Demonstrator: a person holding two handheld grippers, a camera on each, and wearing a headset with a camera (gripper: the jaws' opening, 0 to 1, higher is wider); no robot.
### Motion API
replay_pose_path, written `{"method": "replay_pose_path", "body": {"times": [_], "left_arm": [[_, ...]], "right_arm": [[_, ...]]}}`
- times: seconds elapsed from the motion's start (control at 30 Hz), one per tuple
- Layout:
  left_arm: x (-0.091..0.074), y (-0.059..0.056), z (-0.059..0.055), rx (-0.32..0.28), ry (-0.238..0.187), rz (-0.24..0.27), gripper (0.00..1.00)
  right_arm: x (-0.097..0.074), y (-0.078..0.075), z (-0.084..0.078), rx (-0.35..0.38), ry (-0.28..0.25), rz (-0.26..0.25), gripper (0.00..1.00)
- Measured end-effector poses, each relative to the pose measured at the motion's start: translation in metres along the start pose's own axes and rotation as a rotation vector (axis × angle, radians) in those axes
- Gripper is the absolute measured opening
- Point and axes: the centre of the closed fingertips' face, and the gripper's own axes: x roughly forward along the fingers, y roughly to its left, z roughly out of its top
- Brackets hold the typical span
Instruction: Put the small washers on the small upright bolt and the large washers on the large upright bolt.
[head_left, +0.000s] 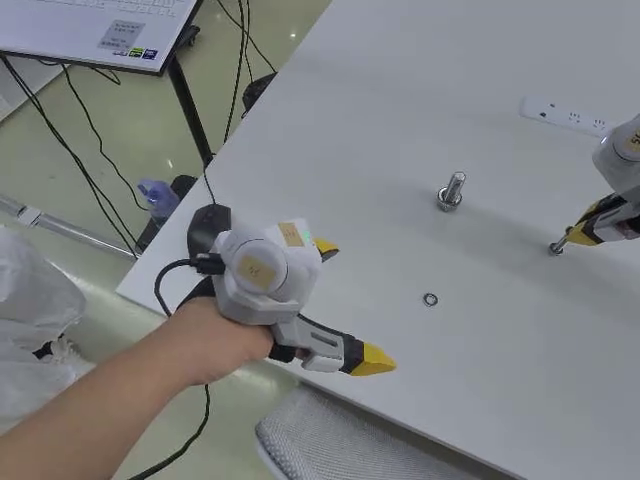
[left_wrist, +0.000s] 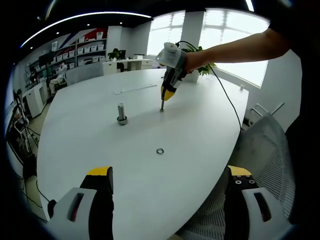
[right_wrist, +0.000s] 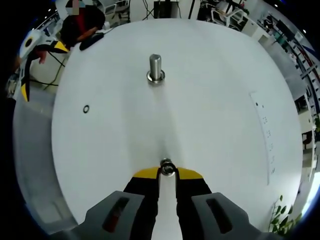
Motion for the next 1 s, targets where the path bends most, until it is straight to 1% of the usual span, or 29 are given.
{"method": "replay_pose_path", "body": {"times": [0.1,0.23,0.77,0.93,1.0], "left_arm": [[0.000,0.000,0.000,-0.001,-0.001,-0.002,0.92],[0.001,-0.001,0.000,-0.003,0.002,-0.007,0.92],[0.002,-0.001,-0.008,-0.020,0.012,-0.010,0.91],[0.003,-0.001,-0.010,-0.025,0.016,-0.011,0.90],[0.002,-0.001,-0.010,-0.026,0.016,-0.011,0.90]], "right_arm": [[0.004,-0.003,-0.001,-0.004,0.005,0.001,0.12],[0.007,-0.003,-0.002,-0.007,0.014,0.002,0.12],[0.028,0.003,-0.005,-0.021,0.047,0.025,0.12],[0.033,0.003,-0.005,-0.019,0.053,0.029,0.12],[0.036,0.000,-0.005,-0.019,0.053,0.029,0.12]]}}
